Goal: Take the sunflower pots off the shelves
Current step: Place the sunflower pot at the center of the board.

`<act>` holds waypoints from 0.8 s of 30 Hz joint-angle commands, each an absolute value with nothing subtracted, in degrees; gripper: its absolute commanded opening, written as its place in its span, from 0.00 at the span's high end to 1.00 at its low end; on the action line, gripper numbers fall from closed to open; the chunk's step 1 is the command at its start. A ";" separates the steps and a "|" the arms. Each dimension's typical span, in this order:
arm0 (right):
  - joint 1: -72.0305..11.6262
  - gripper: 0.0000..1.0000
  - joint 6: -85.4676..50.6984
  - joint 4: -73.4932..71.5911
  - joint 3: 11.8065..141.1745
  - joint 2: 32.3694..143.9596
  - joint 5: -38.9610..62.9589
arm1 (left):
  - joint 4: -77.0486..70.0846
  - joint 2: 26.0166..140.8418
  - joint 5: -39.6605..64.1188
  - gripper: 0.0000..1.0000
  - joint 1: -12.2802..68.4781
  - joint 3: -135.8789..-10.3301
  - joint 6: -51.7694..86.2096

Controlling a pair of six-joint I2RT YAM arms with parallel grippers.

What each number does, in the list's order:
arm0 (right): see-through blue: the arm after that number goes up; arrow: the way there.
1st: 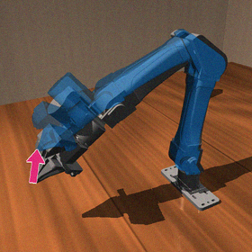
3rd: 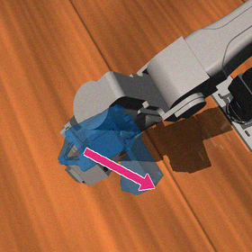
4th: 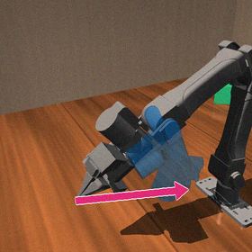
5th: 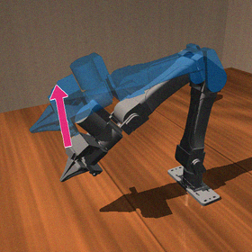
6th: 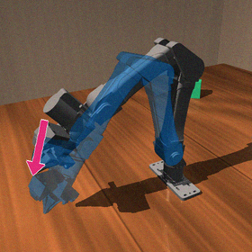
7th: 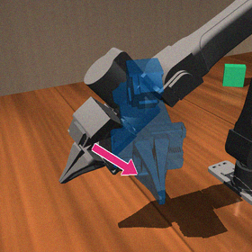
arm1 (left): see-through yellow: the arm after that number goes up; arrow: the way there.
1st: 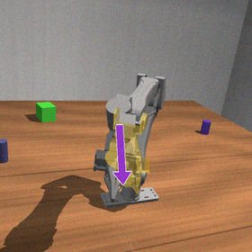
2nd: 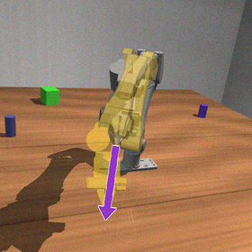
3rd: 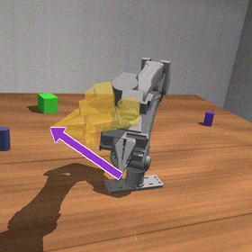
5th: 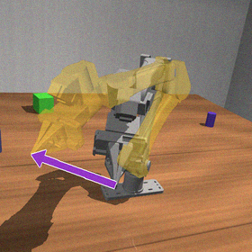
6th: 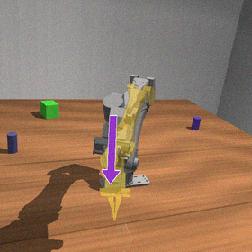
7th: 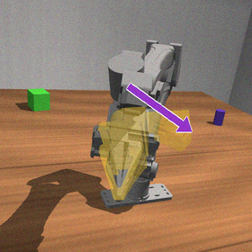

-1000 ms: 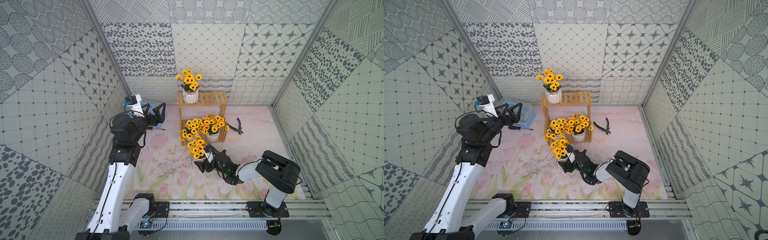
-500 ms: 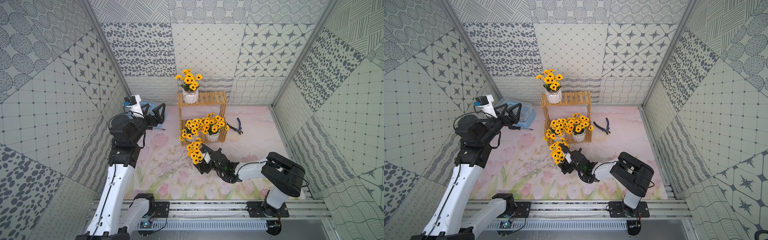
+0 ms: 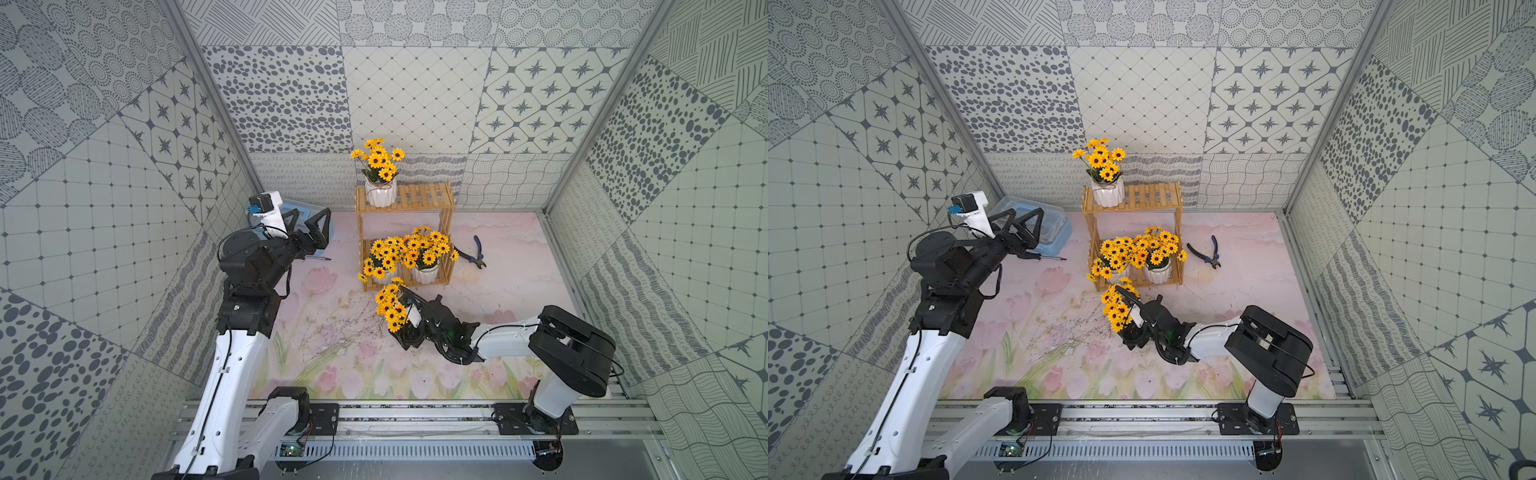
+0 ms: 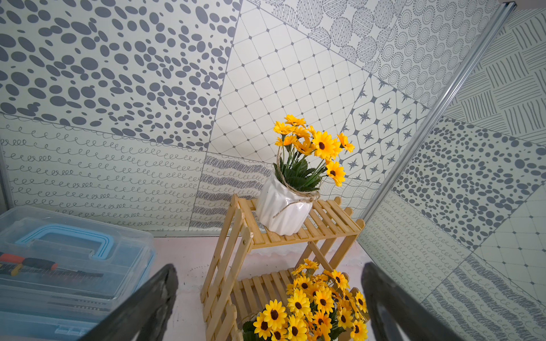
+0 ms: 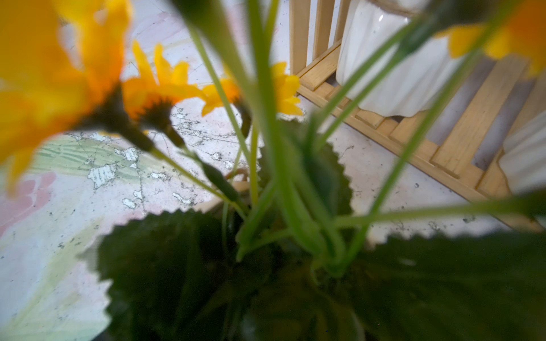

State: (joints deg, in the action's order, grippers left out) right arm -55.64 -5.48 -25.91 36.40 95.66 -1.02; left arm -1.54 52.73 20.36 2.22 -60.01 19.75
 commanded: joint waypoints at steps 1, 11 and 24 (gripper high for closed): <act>-56.07 0.31 -5.04 -20.89 37.74 96.14 1.96 | -3.49 52.34 20.91 0.03 2.11 -59.68 19.38; -56.07 0.14 -5.66 -18.33 37.02 94.40 3.58 | -3.69 52.44 20.83 0.03 2.06 -59.41 19.51; -56.07 0.02 -7.66 -16.44 35.95 92.19 4.29 | -4.49 53.44 21.17 0.03 2.10 -59.15 19.95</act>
State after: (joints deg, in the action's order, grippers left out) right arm -55.68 -6.07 -18.59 36.95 94.26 2.17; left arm -1.61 53.08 20.36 2.22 -59.22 19.94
